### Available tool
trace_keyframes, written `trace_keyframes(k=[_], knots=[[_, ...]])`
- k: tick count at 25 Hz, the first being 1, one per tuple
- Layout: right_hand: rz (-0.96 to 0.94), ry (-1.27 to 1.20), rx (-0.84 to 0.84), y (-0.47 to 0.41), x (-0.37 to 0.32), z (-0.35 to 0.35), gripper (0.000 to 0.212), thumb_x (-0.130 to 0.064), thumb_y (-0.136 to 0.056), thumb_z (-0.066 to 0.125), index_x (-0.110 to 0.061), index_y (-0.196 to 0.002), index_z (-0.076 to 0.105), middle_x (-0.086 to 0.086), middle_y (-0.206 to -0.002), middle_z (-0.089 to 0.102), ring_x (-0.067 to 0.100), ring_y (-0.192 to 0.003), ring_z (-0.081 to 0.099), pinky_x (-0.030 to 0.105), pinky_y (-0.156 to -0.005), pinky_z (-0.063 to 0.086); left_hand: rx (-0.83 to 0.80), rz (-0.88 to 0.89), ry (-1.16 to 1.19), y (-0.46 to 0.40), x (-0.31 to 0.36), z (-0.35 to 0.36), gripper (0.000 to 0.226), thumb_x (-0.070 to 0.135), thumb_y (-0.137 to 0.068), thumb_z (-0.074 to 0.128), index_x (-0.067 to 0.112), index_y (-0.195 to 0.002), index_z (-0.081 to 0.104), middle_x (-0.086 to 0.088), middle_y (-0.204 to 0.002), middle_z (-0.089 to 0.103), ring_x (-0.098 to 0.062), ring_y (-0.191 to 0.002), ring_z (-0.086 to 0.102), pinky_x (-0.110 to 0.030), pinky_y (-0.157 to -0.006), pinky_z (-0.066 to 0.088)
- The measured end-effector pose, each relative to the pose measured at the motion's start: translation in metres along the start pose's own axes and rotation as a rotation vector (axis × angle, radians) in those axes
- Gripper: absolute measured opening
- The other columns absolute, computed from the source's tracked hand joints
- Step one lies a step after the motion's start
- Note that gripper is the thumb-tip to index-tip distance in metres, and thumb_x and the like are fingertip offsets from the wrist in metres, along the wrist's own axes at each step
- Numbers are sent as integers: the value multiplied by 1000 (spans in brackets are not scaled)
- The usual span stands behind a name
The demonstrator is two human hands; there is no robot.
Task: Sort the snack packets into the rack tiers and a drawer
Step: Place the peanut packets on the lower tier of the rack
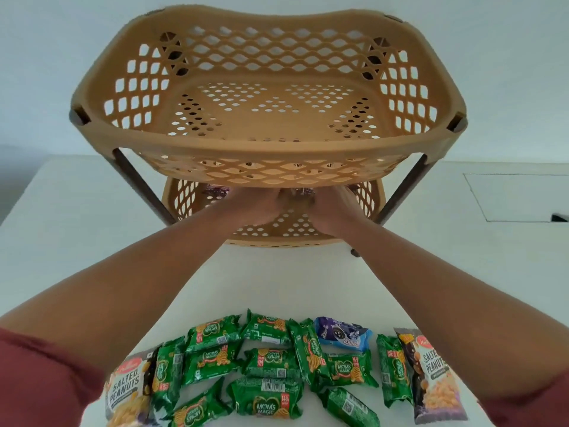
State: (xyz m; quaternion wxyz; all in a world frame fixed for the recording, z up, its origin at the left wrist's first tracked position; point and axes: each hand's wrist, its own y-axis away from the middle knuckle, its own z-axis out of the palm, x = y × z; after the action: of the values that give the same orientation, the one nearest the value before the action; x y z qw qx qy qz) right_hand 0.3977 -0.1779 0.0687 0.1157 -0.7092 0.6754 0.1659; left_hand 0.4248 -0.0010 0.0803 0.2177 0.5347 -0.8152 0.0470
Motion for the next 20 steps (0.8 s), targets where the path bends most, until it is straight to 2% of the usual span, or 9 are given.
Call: trace_keyframes(k=[2,4,6,8,11,15,18,20], knots=[[-113,-37,-32,23,-7,-7,46,-9,-91,52,-14,-136,51,11,-135,59,35,-121,56,41,-91,46,90,68,-78,28,5,-6,40,44,-100,38,22,-129,55,-6,-130,63,-31,-122,56,-46,-101,44],[-209,-87,-30,54,-11,-11,50,-13,-96,50,-14,-146,46,10,-151,50,32,-134,50,45,-105,44,139,81,-77,66,5,-4,44,40,-103,38,22,-142,46,-4,-144,56,-26,-136,48,-53,-110,37],[-241,-124,-50,87,-9,-11,49,-18,-100,49,-14,-149,47,8,-152,52,28,-135,50,41,-108,43,149,75,-1,110,-2,2,49,38,-105,39,21,-150,42,-1,-154,48,-22,-144,40,-55,-116,31],[-226,-150,-106,120,-3,-5,46,-26,-101,50,-18,-146,52,3,-145,59,23,-126,58,35,-102,46,146,36,73,155,-12,15,49,41,-104,44,22,-149,46,2,-155,46,-20,-143,41,-52,-116,32],[-199,-197,-157,163,6,14,40,-32,-99,56,-23,-138,59,-6,-139,61,11,-121,58,26,-93,43,142,-99,241,212,-26,42,39,39,-102,53,27,-139,57,9,-151,49,-13,-132,50,-38,-108,42],[-43,-314,-196,195,26,39,31,-31,-96,62,-29,-126,66,-15,-123,65,-9,-95,61,11,-75,43,196,-271,448,262,-29,84,29,33,-99,59,36,-128,60,22,-136,52,4,-121,48,-25,-101,37],[117,-382,-148,214,49,43,26,-26,-95,63,-30,-119,69,-16,-116,68,-14,-89,60,7,-63,41,193,-203,469,271,-5,110,29,34,-97,63,38,-126,61,32,-125,52,21,-111,46,-13,-94,36],[177,-365,-72,231,67,40,27,-22,-94,64,-26,-120,69,-12,-119,68,-7,-89,61,9,-67,40,178,-142,454,267,19,122,34,33,-95,64,32,-129,62,21,-132,57,10,-119,48,-23,-105,40]])
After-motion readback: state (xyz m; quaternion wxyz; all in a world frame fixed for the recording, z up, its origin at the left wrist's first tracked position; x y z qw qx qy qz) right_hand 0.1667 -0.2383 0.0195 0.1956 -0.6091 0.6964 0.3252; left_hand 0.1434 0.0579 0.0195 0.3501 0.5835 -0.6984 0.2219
